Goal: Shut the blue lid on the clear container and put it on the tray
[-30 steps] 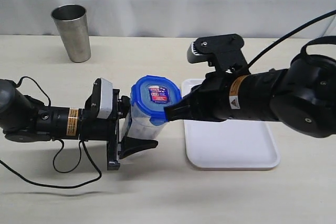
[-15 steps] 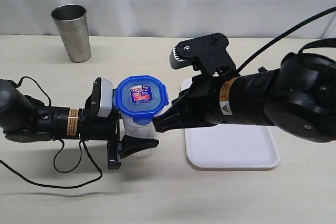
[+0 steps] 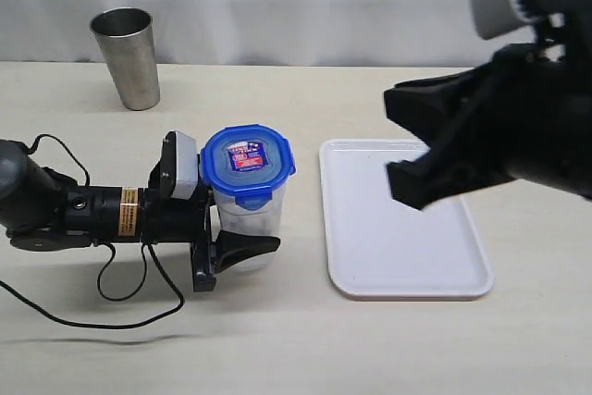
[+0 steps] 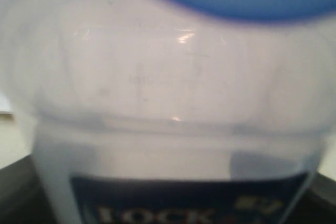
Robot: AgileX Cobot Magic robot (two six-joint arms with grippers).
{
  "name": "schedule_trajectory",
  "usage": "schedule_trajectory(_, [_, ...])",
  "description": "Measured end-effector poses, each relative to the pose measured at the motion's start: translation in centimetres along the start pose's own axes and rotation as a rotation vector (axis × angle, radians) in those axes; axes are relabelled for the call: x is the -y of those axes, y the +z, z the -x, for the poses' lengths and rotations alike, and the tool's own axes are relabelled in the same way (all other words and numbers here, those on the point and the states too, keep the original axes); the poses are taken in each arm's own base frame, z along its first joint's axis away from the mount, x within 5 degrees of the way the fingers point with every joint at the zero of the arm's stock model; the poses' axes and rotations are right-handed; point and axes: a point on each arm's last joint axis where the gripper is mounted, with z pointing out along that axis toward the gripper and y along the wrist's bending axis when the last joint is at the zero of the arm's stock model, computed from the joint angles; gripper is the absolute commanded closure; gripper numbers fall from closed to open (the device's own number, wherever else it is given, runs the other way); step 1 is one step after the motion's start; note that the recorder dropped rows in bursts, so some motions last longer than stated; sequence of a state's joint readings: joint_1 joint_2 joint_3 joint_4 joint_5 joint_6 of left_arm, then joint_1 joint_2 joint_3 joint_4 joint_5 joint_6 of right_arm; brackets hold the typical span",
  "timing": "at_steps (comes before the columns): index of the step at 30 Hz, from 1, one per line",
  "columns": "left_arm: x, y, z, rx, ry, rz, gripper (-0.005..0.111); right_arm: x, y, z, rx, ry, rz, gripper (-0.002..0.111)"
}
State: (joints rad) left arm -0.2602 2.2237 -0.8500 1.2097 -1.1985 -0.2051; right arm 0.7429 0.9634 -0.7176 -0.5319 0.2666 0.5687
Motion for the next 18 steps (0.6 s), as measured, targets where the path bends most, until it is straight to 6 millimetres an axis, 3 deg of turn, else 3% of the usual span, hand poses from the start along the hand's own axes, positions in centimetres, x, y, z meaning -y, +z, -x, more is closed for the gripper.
schedule_trajectory(9, [0.0,0.0,0.0,0.0,-0.003,0.002,0.107,1.0,-8.0,-1.8,0.267,-0.002,0.028,0.104])
schedule_trajectory(15, [0.1,0.0,0.0,-0.002,0.001,-0.008,0.107,1.8,-14.3,-5.3,0.554,0.037,0.067,0.104])
schedule_trajectory(18, [-0.2,0.0,0.0,0.005,-0.005,0.027,0.107,2.1,-15.7,-6.6,0.62,0.082,0.075,0.104])
